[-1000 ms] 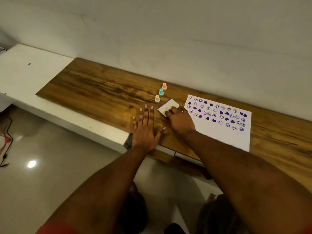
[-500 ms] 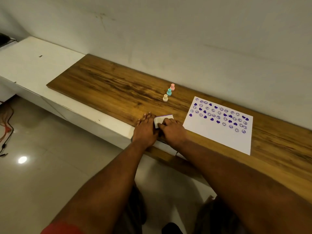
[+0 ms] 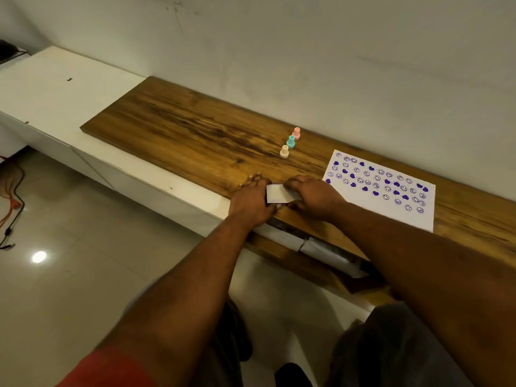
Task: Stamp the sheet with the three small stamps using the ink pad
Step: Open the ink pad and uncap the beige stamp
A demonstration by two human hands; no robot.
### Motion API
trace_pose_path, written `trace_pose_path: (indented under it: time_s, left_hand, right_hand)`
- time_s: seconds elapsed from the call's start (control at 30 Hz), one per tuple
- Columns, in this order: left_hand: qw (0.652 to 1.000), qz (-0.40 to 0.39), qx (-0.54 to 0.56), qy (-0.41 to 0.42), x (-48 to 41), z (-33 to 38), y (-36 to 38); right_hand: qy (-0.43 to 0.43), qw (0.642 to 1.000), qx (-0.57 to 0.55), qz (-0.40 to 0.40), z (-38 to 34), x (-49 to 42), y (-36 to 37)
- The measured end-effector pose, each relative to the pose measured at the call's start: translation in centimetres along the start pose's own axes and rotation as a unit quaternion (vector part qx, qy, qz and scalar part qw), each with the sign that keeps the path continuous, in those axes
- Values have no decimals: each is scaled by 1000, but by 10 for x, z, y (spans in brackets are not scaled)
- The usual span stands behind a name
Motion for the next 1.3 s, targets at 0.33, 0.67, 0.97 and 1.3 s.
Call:
trace_pose_path:
  time_s: [0.33, 0.67, 0.97, 1.3]
  left_hand:
    - [999, 16, 40, -26, 2, -2, -3]
    - [997, 30, 45, -47, -4, -11, 0]
    - [999, 21, 30, -40, -7, -9, 2]
    - [998, 10, 19, -52, -8, -10, 4]
  right_hand:
    - [-21, 993, -111, -41, 9, -8, -18]
    - [46, 978, -200, -20, 28, -55, -21]
    - [71, 986, -152, 19, 38, -71, -8]
    - [67, 988, -134, 34, 40, -66, -2]
Point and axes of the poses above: each hand's wrist, its own x-axis away from the middle knuckle, its own y-axis out of the palm, z = x × y, the point moved 6 cm from there along -x, towards the middle knuckle, and after that the axes turned 4 degrees about x, right-handed, at the moved point
